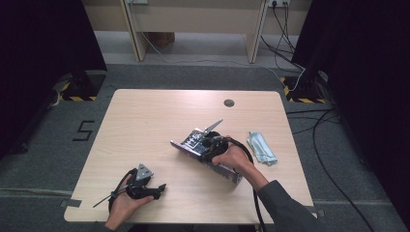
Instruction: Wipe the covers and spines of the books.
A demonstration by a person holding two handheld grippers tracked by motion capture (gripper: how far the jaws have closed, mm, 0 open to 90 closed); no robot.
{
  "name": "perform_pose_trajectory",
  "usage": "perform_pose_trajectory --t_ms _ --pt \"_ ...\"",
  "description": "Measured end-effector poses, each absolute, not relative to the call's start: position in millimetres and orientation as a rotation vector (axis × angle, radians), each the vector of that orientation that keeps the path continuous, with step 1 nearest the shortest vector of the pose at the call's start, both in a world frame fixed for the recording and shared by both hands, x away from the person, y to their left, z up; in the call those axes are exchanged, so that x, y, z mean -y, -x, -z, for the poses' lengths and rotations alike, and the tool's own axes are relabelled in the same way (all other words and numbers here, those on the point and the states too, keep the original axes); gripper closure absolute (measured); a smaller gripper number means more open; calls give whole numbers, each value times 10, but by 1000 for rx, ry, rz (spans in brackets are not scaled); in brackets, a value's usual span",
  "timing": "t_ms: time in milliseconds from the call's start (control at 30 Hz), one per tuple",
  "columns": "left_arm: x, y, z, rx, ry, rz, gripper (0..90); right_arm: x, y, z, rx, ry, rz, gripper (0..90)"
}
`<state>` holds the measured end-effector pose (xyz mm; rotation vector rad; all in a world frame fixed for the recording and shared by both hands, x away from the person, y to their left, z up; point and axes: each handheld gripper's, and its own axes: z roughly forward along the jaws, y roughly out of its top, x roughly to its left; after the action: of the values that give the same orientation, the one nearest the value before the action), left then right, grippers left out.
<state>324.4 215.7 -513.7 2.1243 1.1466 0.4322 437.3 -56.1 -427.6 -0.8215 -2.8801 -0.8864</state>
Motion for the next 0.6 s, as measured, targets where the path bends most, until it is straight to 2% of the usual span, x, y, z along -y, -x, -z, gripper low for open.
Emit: perform_pose_trajectory --t_ms 600 --pt "-2167 -3243 5137 -1150 -2123 -432 268 467 -4240 4540 2865 782 836 722"
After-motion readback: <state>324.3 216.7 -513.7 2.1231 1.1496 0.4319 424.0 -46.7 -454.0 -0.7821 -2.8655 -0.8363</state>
